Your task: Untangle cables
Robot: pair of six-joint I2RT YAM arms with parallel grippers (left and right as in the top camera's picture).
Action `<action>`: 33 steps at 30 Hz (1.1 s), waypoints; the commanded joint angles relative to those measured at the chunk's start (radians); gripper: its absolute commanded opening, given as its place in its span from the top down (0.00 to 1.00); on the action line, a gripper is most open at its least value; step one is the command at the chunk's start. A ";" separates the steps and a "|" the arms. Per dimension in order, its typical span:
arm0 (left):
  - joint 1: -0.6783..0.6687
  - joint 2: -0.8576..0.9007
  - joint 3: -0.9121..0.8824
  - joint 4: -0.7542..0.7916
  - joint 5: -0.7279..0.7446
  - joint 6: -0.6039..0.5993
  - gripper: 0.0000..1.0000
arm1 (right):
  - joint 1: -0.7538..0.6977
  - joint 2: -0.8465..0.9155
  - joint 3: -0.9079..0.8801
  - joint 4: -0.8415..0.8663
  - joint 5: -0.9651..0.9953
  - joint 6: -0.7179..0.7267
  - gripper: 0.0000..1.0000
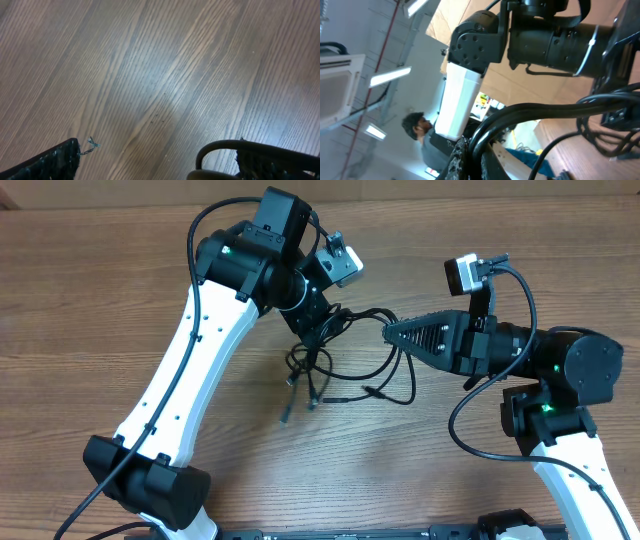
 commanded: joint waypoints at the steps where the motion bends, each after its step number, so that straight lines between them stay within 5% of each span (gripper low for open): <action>1: 0.045 0.018 0.009 0.003 -0.077 0.000 0.00 | -0.009 -0.024 0.018 0.069 0.010 0.140 0.96; 18: 0.181 0.019 0.008 0.003 -0.087 -0.007 0.00 | -0.009 -0.024 0.018 0.332 0.076 0.374 0.96; 33: 0.238 0.019 0.008 0.006 -0.101 -0.026 0.01 | -0.009 -0.023 0.018 0.359 0.094 0.369 0.96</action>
